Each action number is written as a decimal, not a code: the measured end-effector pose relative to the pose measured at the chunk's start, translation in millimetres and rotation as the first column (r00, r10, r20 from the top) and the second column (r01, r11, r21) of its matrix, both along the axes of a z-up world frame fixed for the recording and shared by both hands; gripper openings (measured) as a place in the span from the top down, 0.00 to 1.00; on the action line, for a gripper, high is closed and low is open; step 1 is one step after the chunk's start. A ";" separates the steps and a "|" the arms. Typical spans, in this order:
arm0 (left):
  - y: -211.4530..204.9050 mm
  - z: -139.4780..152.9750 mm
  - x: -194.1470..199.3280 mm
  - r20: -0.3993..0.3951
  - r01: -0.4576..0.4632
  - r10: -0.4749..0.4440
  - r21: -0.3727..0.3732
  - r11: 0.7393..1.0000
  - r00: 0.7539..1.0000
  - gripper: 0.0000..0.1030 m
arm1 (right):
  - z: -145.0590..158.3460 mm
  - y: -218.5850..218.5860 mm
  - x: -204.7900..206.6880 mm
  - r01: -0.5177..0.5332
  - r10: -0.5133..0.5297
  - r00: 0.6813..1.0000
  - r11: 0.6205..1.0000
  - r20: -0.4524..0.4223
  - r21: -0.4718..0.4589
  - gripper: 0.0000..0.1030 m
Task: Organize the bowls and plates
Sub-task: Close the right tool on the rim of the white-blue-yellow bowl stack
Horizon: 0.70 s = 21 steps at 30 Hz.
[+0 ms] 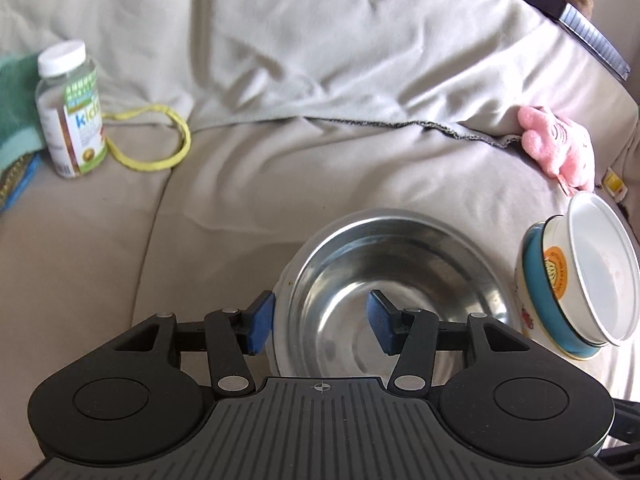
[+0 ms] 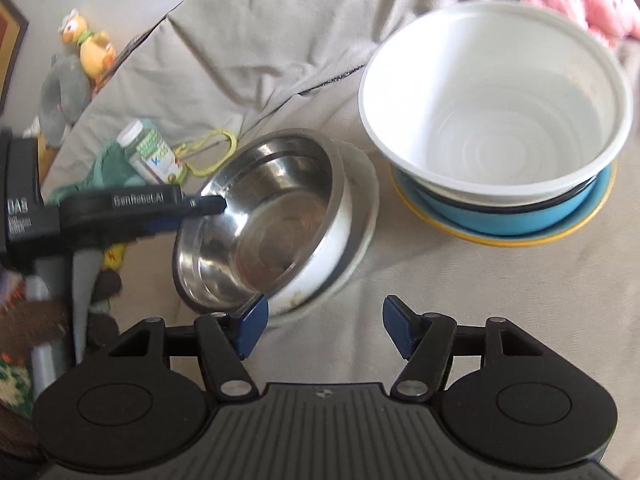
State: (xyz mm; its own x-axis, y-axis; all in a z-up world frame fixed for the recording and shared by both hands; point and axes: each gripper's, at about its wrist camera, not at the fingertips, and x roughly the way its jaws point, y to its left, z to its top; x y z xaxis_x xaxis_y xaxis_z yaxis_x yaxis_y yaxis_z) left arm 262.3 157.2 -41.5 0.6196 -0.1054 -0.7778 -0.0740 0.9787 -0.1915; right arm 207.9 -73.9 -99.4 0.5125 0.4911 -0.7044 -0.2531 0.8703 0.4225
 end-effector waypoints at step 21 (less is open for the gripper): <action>-112.7 65.9 21.1 0.130 0.213 -0.191 -0.187 0.959 0.973 0.48 | 46.9 -122.6 61.1 0.262 -0.243 0.957 0.958 0.155 -0.114 0.35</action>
